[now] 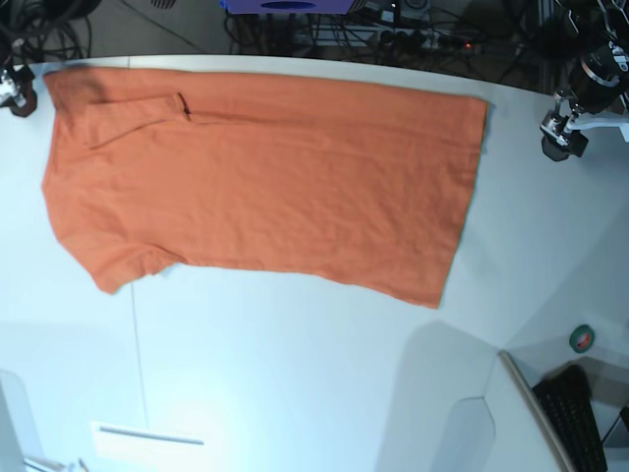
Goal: Layout the t-shirt on the table in an organized manner, then fold the t-shirt properly
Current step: 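Move the right gripper to the shirt's hem corner and grasp it, then move the left gripper to the other hem corner and grasp it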
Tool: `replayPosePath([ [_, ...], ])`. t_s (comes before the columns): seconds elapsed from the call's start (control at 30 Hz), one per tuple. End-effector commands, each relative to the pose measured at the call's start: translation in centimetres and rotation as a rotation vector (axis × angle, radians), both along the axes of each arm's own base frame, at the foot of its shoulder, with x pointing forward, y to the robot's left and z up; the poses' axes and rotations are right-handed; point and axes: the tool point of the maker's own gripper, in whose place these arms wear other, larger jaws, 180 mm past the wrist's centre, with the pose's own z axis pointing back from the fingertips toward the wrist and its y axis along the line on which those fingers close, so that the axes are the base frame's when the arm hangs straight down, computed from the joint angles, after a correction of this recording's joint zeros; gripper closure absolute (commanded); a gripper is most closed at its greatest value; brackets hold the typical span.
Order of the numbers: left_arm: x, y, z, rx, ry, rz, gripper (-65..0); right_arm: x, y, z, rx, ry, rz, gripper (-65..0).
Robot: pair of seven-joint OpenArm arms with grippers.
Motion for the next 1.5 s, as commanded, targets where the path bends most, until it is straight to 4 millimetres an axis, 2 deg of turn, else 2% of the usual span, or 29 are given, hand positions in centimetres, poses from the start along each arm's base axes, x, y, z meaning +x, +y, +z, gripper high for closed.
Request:
replayPosePath([
  [0.0,0.9,0.6,1.1,0.023,-0.030,-0.015,-61.5,3.1,-1.0,2.1,-0.053,-0.080,0.054,-29.1],
  [0.13,2.1,1.4,2.4,0.060,-0.053,-0.046,-61.4,11.1,-0.2,4.2,-0.160,-0.110,0.276,-29.1],
  [0.2,3.1,0.6,2.6,0.064,-0.077,-0.105,-61.4,15.0,0.0,4.6,-0.202,-0.107,0.350,-29.4],
  [0.3,4.2,-0.9,2.7,0.081,-0.088,-0.235,-61.4,20.6,0.1,4.3,-0.235,-0.056,0.429,-29.7],
  [0.37,4.2,-1.7,2.3,0.071,-0.076,-0.262,-61.4,23.6,0.7,3.4,-0.229,0.004,0.480,-29.7],
  [0.47,3.9,-1.7,2.0,0.067,-0.070,-0.257,-61.4,27.1,2.1,2.4,-0.228,0.031,0.528,-29.9],
  [0.57,3.3,-1.6,1.8,0.069,-0.052,-0.257,-61.4,29.6,3.3,1.3,-0.271,0.012,0.568,-29.9],
  [0.73,3.1,-1.4,1.7,0.072,-0.045,-0.256,-61.4,31.0,5.3,-1.0,-0.259,0.027,0.610,-29.9],
  [0.97,3.3,-1.5,1.9,0.072,-0.053,-0.255,-61.4,30.9,6.9,-2.5,-0.256,0.077,0.630,-30.0],
  [1.13,3.4,-1.5,1.9,0.072,-0.055,-0.255,-61.4,31.1,5.2,-3.0,-0.323,0.069,0.506,-30.0],
  [1.27,3.4,-1.5,1.9,0.072,-0.055,-0.255,-61.4,31.1,5.1,-3.1,-0.334,0.054,0.494,-30.0],
  [1.47,3.4,-1.6,1.8,0.069,-0.055,-0.253,-61.4,29.9,5.2,-4.8,-0.315,0.070,0.478,-30.0],
])
